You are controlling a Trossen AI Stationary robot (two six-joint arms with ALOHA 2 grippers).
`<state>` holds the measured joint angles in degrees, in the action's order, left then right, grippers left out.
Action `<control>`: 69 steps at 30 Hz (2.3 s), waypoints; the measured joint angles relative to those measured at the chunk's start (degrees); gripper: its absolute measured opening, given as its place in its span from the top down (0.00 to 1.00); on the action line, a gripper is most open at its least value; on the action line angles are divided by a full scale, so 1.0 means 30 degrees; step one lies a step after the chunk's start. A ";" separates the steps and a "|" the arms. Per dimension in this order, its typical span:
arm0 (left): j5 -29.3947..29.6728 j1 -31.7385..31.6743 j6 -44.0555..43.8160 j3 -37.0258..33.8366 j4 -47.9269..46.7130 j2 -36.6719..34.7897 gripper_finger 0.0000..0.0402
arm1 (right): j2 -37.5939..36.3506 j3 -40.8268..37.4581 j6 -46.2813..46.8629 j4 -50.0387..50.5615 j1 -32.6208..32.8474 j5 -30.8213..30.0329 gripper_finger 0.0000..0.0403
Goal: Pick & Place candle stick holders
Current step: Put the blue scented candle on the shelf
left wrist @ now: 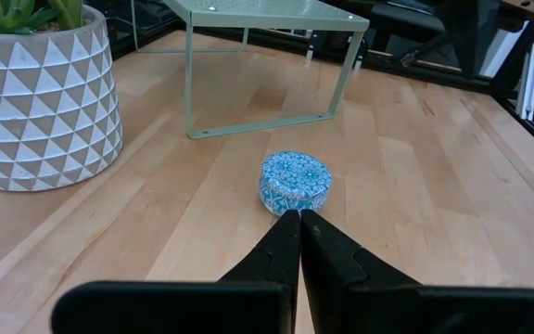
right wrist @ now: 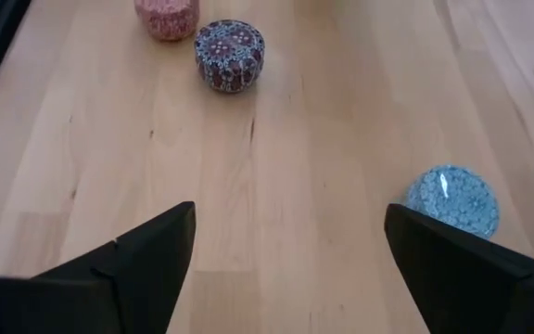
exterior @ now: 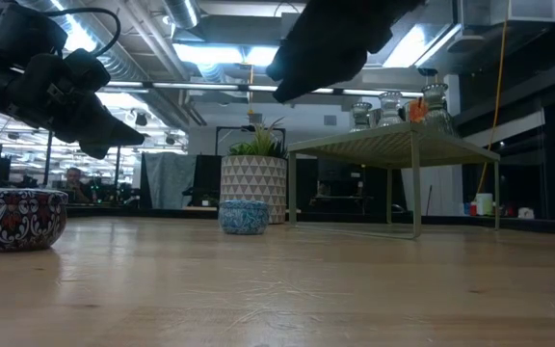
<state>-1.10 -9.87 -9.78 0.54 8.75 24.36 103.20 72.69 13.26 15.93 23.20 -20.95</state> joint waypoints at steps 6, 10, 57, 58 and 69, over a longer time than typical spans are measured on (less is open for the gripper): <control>-0.0005 0.0000 0.0001 0.0000 0.0001 0.0000 0.99 | 0.0000 0.0000 0.0412 -0.0385 0.0124 -0.0613 0.12; -0.0003 0.0005 0.0006 0.0000 0.0001 0.0000 0.99 | 0.0000 0.0000 0.0122 -0.0535 0.0545 -0.0648 0.12; -0.0003 0.0005 0.0001 -0.0002 -0.0001 -0.0002 0.98 | 0.0968 0.0000 1.1441 -0.0568 0.5435 -0.3596 0.12; 0.0000 0.0000 0.0003 -0.0002 0.0001 0.0000 0.98 | 0.1328 0.0007 1.1444 -0.1143 0.5529 -0.3106 0.12; -0.0004 0.0001 0.0002 -0.0003 0.0008 0.0000 0.98 | 0.4218 -0.0007 1.1344 -0.3257 0.5350 -0.7455 0.12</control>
<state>-1.12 -9.86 -9.77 0.53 8.78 24.36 115.85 72.66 47.29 6.16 39.25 -43.32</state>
